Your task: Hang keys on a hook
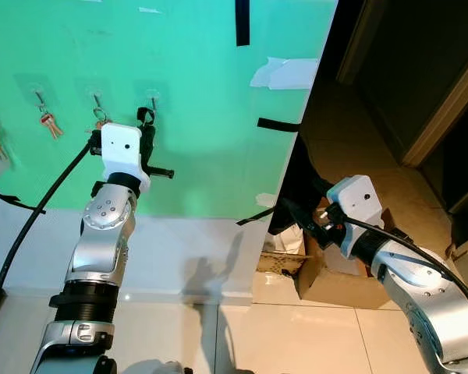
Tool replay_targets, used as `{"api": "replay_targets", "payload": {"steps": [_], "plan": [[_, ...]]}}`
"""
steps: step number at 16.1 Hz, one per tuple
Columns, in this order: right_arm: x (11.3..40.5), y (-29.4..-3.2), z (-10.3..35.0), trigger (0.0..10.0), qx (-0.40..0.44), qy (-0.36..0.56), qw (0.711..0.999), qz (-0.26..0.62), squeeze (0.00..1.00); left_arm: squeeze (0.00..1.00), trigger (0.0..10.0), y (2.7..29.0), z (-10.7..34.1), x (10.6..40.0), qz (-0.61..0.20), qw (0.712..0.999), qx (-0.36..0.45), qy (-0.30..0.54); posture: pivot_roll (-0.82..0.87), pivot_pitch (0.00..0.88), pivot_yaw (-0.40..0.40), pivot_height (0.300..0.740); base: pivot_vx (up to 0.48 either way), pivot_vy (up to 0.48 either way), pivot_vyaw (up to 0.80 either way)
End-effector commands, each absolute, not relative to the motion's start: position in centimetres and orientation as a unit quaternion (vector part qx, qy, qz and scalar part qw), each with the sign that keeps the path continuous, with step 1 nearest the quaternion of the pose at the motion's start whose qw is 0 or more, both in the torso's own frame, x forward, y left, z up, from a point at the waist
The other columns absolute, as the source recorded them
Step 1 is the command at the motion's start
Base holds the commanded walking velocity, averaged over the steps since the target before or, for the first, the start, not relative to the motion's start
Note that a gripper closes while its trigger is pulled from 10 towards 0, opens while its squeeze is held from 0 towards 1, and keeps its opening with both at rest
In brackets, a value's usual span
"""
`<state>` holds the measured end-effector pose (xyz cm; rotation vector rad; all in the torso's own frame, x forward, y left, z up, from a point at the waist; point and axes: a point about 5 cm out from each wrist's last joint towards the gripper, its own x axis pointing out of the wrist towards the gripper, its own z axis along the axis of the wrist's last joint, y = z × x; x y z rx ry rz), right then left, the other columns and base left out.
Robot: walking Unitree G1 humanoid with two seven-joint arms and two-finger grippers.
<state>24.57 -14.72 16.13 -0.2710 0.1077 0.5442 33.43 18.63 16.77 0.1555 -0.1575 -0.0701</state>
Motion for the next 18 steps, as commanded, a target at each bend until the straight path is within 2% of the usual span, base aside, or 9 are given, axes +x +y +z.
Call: {"api": "replay_targets", "payload": {"steps": [1, 3, 4, 5, 14, 16, 17, 18], "plan": [[24.7, -14.8, 16.6, 10.0, -0.142, 0.044, 0.951, 0.27, 0.0, 0.0, 10.0, 18.5, 16.3, 33.5, -0.038, 0.994, 0.085, -0.064, -0.13, 0.0, -0.046, 0.74, 0.0, 0.0, 0.0], [24.8, -14.8, 16.6, 10.0, -0.143, 0.043, 0.951, 0.27, 0.0, 0.0, 10.0, 18.5, 16.1, 33.4, -0.042, 0.994, 0.081, -0.062, -0.12, 0.0, -0.047, 0.74, 0.0, 0.0, 0.0], [24.8, -14.8, 16.6, 10.0, -0.143, 0.042, 0.951, 0.27, 0.0, 0.09, 10.0, 18.6, 16.1, 33.4, -0.044, 0.994, 0.085, -0.061, -0.12, 0.0, -0.046, 0.74, 0.0, 0.0, 0.0], [24.8, -14.8, 16.6, 10.0, -0.143, 0.042, 0.951, 0.27, 0.0, 1.0, 10.0, 18.5, 16.1, 33.3, -0.049, 0.994, 0.081, -0.062, -0.12, 0.0, -0.047, 0.74, 0.0, 0.0, 0.0], [24.9, -14.2, 15.8, 10.0, -0.125, 0.047, 0.955, 0.267, 0.0, 1.0, 10.0, 19.5, 15.6, 31.5, -0.057, 0.993, 0.079, -0.059, -0.09, 0.0, -0.03, 0.74, 0.0, 0.0, 0.0], [24.8, -15.7, 14.2, 10.0, -0.099, 0.082, 0.973, 0.191, 0.0, 1.0, 10.0, 19.4, 15.3, 29.8, -0.065, 0.992, 0.091, -0.054, -0.09, 0.0, -0.02, 0.74, 0.0, 0.0, 0.0], [24.5, -16.9, 12.8, 10.0, -0.066, 0.117, 0.983, 0.126, 0.0, 1.0, 10.0, 18.7, 15.0, 28.3, -0.089, 0.99, 0.096, -0.045, -0.09, 0.0, -0.012, 0.74, 0.0, 0.0, 0.0], [24.3, -17.1, 12.3, 10.0, -0.05, 0.124, 0.986, 0.104, 0.0, 1.0, 10.0, 18.2, 14.8, 27.7, -0.105, 0.989, 0.095, -0.038, -0.09, 0.0, -0.012, 0.74, 0.0, 0.0, 0.0]]}}
